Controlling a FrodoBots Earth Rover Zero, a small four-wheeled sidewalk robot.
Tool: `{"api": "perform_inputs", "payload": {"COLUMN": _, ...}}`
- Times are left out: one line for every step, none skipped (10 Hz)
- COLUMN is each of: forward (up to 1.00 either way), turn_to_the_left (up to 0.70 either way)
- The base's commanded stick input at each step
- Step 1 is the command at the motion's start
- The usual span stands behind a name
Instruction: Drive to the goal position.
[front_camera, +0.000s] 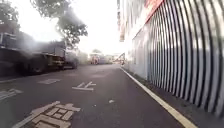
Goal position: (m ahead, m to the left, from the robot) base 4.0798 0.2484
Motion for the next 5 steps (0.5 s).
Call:
{"api": "perform_inputs", "payload": {"forward": 0.45, "turn_to_the_left": 0.00}}
{"api": "perform_inputs", "payload": {"forward": 0.45, "turn_to_the_left": 0.00}}
{"api": "perform_inputs", "payload": {"forward": 0.45, "turn_to_the_left": 0.00}}
{"api": "perform_inputs", "payload": {"forward": 0.45, "turn_to_the_left": 0.00}}
{"api": "perform_inputs", "payload": {"forward": 0.45, "turn_to_the_left": 0.00}}
